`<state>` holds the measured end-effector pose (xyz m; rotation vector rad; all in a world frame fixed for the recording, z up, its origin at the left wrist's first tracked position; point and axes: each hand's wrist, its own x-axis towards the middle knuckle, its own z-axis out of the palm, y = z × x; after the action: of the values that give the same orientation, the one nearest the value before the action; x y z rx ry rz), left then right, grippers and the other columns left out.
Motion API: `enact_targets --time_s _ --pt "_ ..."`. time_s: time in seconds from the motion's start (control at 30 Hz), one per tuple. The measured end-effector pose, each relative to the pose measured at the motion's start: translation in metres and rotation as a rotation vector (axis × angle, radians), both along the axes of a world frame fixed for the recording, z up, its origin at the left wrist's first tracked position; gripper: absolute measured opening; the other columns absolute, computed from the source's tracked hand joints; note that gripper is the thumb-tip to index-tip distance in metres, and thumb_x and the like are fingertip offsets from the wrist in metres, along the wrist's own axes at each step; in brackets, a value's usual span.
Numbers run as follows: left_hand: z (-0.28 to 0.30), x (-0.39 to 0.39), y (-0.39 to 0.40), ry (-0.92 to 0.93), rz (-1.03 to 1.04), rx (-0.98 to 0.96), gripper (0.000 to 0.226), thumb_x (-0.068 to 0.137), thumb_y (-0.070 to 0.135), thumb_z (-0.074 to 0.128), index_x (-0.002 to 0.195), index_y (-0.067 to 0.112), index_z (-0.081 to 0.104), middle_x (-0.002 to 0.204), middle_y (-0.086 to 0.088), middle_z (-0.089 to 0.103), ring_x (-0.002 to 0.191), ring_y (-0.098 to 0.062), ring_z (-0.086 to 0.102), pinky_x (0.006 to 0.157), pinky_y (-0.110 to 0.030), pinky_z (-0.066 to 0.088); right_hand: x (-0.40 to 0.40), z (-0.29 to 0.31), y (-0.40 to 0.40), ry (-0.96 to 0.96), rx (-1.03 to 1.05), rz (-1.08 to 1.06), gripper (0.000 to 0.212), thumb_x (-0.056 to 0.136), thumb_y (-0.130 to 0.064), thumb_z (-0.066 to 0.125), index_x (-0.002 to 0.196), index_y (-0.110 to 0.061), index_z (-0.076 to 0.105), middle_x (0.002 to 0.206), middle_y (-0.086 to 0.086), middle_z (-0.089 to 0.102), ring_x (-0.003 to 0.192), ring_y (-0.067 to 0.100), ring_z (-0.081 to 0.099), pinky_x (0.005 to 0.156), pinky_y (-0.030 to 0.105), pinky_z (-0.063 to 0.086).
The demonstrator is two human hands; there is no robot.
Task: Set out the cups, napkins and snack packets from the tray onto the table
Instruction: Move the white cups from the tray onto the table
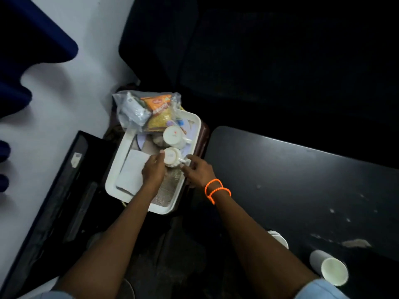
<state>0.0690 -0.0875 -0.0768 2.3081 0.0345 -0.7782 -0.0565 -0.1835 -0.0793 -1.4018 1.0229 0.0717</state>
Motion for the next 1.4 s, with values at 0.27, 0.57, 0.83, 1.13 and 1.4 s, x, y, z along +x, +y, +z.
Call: enact_targets --time_s 0.27,0.57,0.83,1.13,1.4 --pt "0.014 0.013 0.006 0.315 0.063 -0.182 0.052 0.097 0.07 0.05 0.116 0.026 0.072 0.092 -0.014 0.081 0.074 -0.034 0.08 0.055 -0.033 0.062 0.021 0.001 -0.003 0.038 0.082 -0.024 0.04 0.092 -0.049 0.064 0.077 -0.014 0.073 0.069 0.012 0.075 0.052 0.023 0.072 0.05 0.033 0.062" --pt "0.026 -0.028 0.023 0.495 0.261 -0.638 0.013 0.095 0.029 0.073 0.107 0.026 0.07 0.109 -0.005 0.08 0.102 -0.021 0.078 0.082 -0.036 0.065 -0.005 0.019 -0.004 -0.038 0.099 -0.203 0.053 0.09 -0.069 0.052 0.064 -0.026 0.068 0.065 0.002 0.07 0.053 0.009 0.067 0.046 0.022 0.054" --pt "0.017 -0.107 -0.012 0.501 -0.272 -0.534 0.075 0.067 -0.015 0.086 0.129 0.017 0.06 0.125 -0.001 0.074 0.114 -0.013 0.071 0.096 -0.029 0.058 -0.084 0.009 -0.042 0.011 0.217 -0.366 0.081 0.076 -0.092 0.031 0.08 -0.029 0.082 0.096 -0.006 0.079 0.096 0.016 0.073 0.084 0.041 0.059" --pt "-0.006 -0.212 -0.057 0.425 -0.415 -0.388 0.069 0.063 -0.011 0.09 0.126 0.007 0.068 0.118 -0.008 0.078 0.113 -0.024 0.074 0.094 -0.03 0.062 -0.18 -0.013 -0.058 0.212 0.094 -0.543 0.093 0.07 -0.094 0.03 0.106 -0.019 0.072 0.116 0.014 0.069 0.101 0.033 0.067 0.051 0.031 0.054" --pt "-0.039 -0.277 -0.073 0.278 -0.524 -0.286 0.061 0.058 -0.009 0.092 0.112 0.008 0.072 0.115 -0.014 0.076 0.103 -0.026 0.076 0.092 -0.045 0.063 -0.24 -0.042 -0.063 0.254 0.028 -0.625 0.082 0.095 -0.074 0.027 0.1 -0.005 0.071 0.112 0.018 0.071 0.104 0.034 0.066 0.093 0.045 0.051"
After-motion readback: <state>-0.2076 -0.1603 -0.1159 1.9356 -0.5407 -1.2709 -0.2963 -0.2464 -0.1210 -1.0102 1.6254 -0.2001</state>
